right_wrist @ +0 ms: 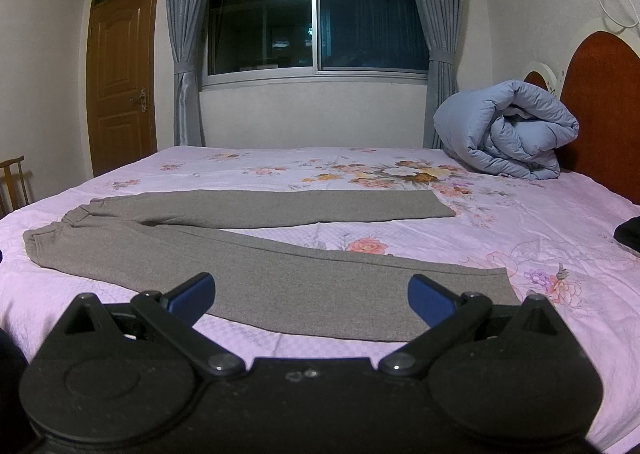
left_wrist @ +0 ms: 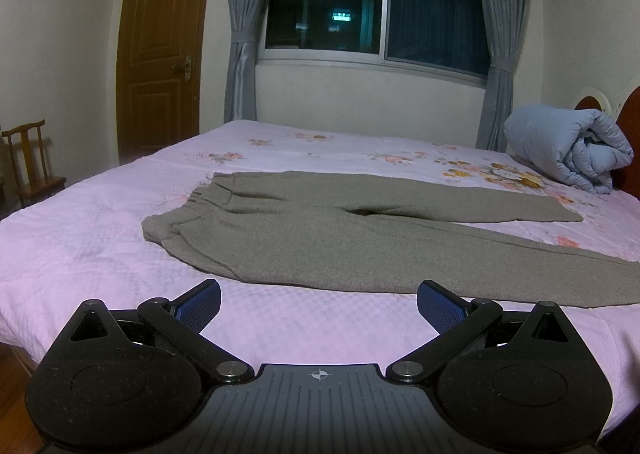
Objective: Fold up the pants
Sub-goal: 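Lower the left tool to the waistband and close it on the fabric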
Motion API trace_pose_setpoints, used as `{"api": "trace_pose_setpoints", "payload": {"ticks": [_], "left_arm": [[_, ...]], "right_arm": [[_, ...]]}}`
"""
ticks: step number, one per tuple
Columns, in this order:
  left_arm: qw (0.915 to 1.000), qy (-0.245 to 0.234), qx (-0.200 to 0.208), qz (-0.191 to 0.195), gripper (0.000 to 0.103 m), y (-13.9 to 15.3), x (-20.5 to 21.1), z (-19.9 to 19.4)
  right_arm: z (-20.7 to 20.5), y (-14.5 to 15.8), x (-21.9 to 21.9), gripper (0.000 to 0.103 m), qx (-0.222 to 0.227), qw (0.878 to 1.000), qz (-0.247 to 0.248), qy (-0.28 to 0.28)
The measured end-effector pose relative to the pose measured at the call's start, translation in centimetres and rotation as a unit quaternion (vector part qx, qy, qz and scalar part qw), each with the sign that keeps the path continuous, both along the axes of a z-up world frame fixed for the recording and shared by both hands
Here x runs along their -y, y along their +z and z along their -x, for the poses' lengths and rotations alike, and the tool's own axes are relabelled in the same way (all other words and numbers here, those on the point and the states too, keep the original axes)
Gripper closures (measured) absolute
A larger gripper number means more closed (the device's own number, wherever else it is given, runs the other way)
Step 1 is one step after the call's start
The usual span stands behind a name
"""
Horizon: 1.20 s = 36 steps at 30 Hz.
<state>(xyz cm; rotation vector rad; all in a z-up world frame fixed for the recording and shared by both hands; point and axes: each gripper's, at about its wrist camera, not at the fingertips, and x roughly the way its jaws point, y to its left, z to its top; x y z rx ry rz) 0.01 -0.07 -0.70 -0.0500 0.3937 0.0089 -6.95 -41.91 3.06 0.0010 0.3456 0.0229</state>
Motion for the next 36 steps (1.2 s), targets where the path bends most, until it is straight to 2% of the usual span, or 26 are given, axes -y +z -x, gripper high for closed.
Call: {"api": "trace_pose_setpoints", "payload": {"ticks": [6, 10, 15, 22, 26, 31, 36], "left_arm": [[0.9999, 0.008, -0.003, 0.008, 0.0, 0.0, -0.2, -0.1], [0.9994, 0.026, -0.012, 0.02, 0.0, 0.4, -1.1, -0.7], [0.9996, 0.03, -0.001, 0.0, 0.0, 2.3, -3.4, -3.5], [0.9988, 0.038, -0.028, -0.01, 0.0, 5.3, -8.7, -11.8], [0.9946, 0.088, -0.034, -0.043, 0.0, 6.0, -11.4, -16.9], [0.9949, 0.078, -0.061, -0.021, 0.0, 5.4, -15.3, -24.8], [0.9935, 0.063, -0.093, -0.016, 0.0, 2.9, -17.2, -33.0]], "right_arm": [[0.1, 0.0, 0.0, 0.006, 0.0, 1.0, -0.001, 0.0], [-0.2, 0.1, 0.5, 0.006, -0.008, 1.0, -0.018, -0.01], [-2.4, 1.4, 0.8, 0.006, 0.004, 1.0, -0.02, 0.005], [-8.8, 4.9, -1.9, 0.006, 0.006, 0.999, -0.003, 0.033], [-13.3, 5.6, -3.9, 0.006, -0.002, 0.999, 0.0, 0.046], [-19.8, 5.3, -7.0, 0.006, -0.022, 0.997, 0.026, 0.069], [-26.6, 3.8, -9.4, 0.006, -0.038, 0.995, 0.044, 0.086]]}}
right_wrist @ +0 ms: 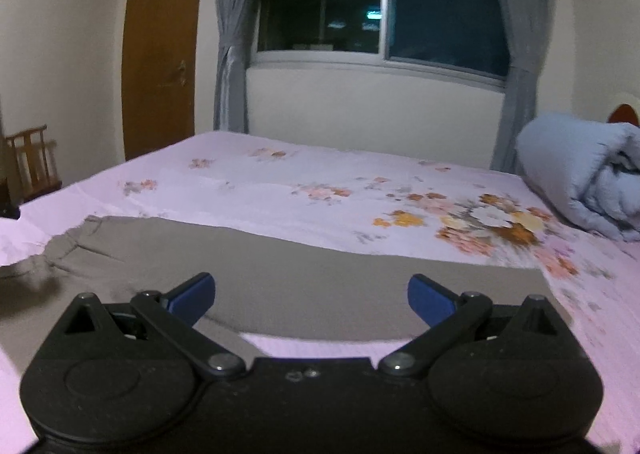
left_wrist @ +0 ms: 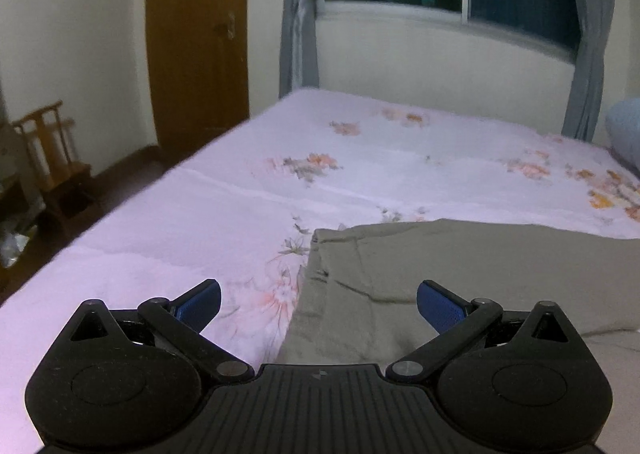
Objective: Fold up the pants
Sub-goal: 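Lower the left tool to the waistband and close it on the fabric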
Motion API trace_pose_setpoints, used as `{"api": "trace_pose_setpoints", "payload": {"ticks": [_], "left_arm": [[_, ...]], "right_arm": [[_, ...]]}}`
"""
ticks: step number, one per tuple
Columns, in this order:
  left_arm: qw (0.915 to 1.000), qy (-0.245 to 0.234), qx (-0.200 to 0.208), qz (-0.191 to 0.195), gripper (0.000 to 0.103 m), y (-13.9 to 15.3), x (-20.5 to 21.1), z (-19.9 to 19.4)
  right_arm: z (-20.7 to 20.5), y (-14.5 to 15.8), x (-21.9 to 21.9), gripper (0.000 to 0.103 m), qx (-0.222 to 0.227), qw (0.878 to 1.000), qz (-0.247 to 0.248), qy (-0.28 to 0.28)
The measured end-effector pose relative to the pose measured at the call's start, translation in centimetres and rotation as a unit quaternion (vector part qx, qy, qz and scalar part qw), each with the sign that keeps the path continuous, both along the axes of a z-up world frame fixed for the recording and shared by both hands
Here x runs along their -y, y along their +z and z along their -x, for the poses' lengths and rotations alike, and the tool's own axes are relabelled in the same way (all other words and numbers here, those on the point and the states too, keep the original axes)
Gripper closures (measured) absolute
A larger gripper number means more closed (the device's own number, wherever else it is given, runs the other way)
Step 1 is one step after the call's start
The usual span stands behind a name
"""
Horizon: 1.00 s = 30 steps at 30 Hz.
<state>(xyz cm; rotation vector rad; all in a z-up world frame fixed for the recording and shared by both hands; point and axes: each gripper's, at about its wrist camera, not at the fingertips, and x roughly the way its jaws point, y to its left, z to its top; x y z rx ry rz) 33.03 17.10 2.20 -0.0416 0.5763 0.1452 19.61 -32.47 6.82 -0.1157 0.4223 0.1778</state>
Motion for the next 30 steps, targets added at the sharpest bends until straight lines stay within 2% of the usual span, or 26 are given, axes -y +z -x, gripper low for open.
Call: {"api": "trace_pose_setpoints", "payload": {"ticks": [3, 8, 10, 15, 19, 21, 23, 25, 26, 28, 30], "left_arm": [[0.9994, 0.005, -0.033, 0.013, 0.0, -2.5, -1.1, -5.2], [0.9965, -0.001, -0.079, 0.028, 0.0, -6.1, -1.9, -11.0], [0.9943, -0.005, -0.096, 0.045, 0.0, -7.2, -2.6, -13.3], [0.9869, -0.008, -0.111, 0.117, 0.0, -9.3, -3.9, -17.4], [0.9858, -0.024, -0.124, 0.111, 0.0, -10.1, -3.0, -18.8], [0.9843, -0.037, -0.124, 0.12, 0.0, -10.2, -3.0, -19.0], [0.9834, -0.048, -0.125, 0.123, 0.011, -10.2, -3.0, -18.7], [0.9825, -0.062, -0.115, 0.133, 0.043, -9.7, -3.0, -18.3], [0.9826, -0.063, -0.111, 0.135, 0.044, -9.3, -2.9, -18.1], [0.9867, -0.068, -0.093, 0.115, 0.053, -8.5, -2.1, -17.7], [0.9879, -0.062, -0.095, 0.106, 0.058, -8.3, -2.1, -17.8]], "right_arm": [[-4.7, -1.5, -1.1, 0.006, -0.018, 1.0, 0.006, 0.004], [-12.9, -3.8, -2.0, 0.006, -0.049, 0.999, 0.008, -0.007], [-15.2, -4.5, -2.3, 0.006, -0.054, 0.999, 0.003, -0.007], [-17.1, -5.6, -2.6, 0.006, -0.05, 0.999, 0.002, 0.0], [-16.6, -6.0, -2.3, 0.006, -0.047, 0.999, 0.004, 0.007], [-16.6, -6.1, -1.9, 0.006, -0.046, 0.999, -0.001, 0.004], [-16.5, -6.1, -1.6, 0.006, -0.047, 0.999, -0.003, -0.001], [-16.5, -6.1, -1.4, 0.006, -0.049, 0.999, -0.005, -0.005], [-16.4, -6.1, -1.3, 0.006, -0.049, 0.999, -0.005, -0.006], [-16.3, -6.1, -1.3, 0.006, -0.05, 0.999, -0.003, -0.005], [-16.3, -6.0, -1.2, 0.006, -0.051, 0.999, -0.002, -0.004]]}}
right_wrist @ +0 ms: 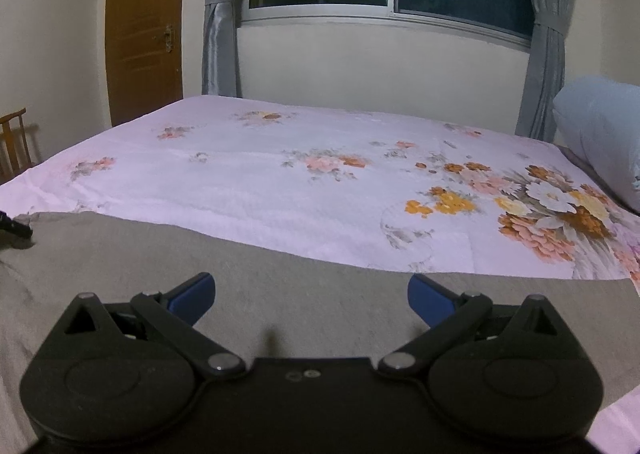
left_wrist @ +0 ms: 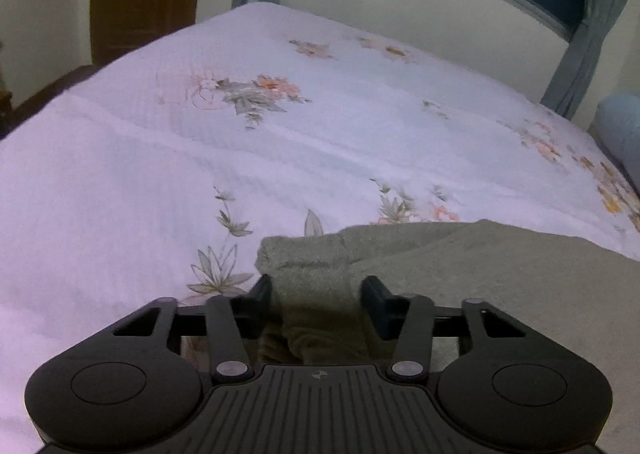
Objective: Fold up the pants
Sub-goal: 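Lower the left tool to the waistband and close it on the fabric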
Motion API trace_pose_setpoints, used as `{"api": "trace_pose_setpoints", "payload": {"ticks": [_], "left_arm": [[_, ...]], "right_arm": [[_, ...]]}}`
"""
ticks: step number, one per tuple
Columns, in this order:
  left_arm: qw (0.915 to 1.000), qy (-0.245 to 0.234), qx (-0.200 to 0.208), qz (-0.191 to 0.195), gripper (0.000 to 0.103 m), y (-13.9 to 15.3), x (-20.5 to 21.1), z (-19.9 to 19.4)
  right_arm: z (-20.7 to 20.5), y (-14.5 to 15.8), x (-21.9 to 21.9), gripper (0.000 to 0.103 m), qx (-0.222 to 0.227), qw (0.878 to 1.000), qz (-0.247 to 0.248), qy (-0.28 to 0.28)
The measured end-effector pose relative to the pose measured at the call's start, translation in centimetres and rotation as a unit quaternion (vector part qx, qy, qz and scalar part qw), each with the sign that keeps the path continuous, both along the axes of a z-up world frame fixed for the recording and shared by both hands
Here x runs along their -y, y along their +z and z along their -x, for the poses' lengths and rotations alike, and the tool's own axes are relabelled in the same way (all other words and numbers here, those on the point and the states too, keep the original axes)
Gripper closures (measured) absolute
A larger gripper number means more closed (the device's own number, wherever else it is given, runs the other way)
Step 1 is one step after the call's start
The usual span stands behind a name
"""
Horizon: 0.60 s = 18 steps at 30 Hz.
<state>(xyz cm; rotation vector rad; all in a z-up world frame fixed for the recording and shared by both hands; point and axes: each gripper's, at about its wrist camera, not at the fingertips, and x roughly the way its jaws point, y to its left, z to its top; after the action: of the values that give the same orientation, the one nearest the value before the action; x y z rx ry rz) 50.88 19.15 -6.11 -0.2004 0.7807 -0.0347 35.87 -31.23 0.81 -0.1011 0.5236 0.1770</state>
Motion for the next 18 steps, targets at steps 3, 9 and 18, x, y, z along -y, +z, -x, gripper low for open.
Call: {"api": "trace_pose_setpoints", "payload": {"ticks": [3, 9, 18], "left_arm": [[0.9998, 0.006, -0.006, -0.017, 0.071, 0.2, 0.1, -0.3], [0.9996, -0.01, 0.01, -0.022, 0.093, 1.3, 0.1, 0.2], [0.9924, 0.007, 0.117, 0.037, 0.095, 4.9, -1.4, 5.3]], "right_arm": [[0.0, 0.1, 0.0, 0.006, 0.0, 1.0, 0.001, 0.0], [-0.3, 0.1, 0.2, 0.006, -0.001, 1.0, 0.005, 0.007], [-1.8, 0.3, -0.8, 0.006, 0.005, 0.997, -0.003, 0.071]]}}
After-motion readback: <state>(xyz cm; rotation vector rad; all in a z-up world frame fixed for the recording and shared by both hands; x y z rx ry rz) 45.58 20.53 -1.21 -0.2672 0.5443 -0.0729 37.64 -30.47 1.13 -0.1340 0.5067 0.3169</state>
